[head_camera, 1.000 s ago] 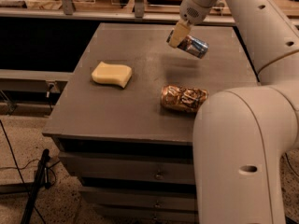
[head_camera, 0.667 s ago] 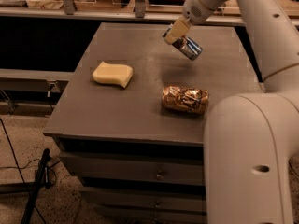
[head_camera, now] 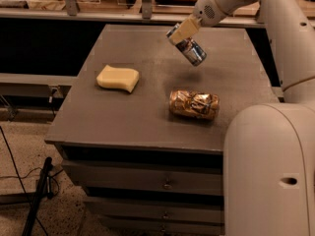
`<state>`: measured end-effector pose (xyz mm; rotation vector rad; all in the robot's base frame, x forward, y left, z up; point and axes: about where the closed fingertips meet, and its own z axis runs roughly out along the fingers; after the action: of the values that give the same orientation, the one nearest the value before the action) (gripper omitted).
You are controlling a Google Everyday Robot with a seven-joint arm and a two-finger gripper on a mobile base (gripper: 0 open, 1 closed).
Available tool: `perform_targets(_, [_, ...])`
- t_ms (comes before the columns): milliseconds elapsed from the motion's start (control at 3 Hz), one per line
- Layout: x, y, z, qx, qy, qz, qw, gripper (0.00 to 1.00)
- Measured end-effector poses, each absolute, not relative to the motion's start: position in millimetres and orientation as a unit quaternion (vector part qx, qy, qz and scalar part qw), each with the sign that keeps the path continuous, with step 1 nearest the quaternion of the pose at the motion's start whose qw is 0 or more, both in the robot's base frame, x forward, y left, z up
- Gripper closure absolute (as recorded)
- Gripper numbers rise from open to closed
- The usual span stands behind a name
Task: Place redbull can upright
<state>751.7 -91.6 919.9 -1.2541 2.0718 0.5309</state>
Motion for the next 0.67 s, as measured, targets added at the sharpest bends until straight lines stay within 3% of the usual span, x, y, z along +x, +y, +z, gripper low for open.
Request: perform_targets(667, [740.1,-87.2,953.9,-0.492,0.749,0.235,0.376,1.0])
